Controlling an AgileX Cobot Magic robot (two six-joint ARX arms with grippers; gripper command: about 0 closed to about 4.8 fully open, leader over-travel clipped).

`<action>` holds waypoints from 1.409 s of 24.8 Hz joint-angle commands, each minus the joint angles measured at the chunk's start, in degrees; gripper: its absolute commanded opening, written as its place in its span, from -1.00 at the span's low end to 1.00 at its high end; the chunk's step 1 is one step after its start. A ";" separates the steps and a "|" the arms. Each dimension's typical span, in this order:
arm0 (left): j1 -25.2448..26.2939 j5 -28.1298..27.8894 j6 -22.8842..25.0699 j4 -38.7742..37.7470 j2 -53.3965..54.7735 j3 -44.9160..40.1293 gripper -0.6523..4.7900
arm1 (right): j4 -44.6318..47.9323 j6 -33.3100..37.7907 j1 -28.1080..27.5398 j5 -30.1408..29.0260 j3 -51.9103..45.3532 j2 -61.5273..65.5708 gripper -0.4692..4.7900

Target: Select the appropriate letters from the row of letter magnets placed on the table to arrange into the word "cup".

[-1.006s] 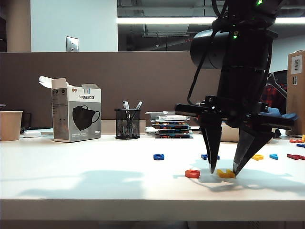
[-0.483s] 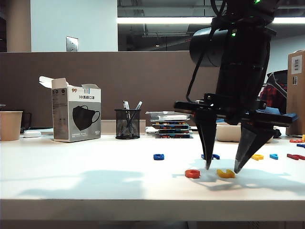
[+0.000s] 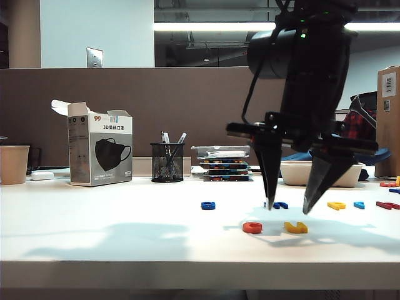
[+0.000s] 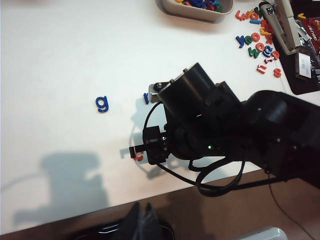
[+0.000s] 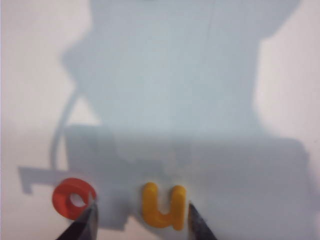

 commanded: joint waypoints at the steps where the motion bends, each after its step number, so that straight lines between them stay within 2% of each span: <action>1: -0.02 -0.50 0.26 0.50 -0.13 0.13 -0.78 | -2.78 -2.08 -0.13 1.95 3.06 -0.24 0.04; 17: -0.02 -0.50 0.26 0.50 -0.13 0.13 -0.78 | -11.52 -6.49 -4.35 3.15 15.37 -0.26 0.04; 21: -0.02 -0.50 0.26 0.50 -0.11 0.13 -0.78 | -14.86 -9.22 -6.49 5.64 19.04 -0.24 0.04; 35: -0.02 -0.50 0.26 0.52 -0.13 0.13 -0.78 | -17.86 -12.24 -14.21 4.94 20.94 -0.24 0.03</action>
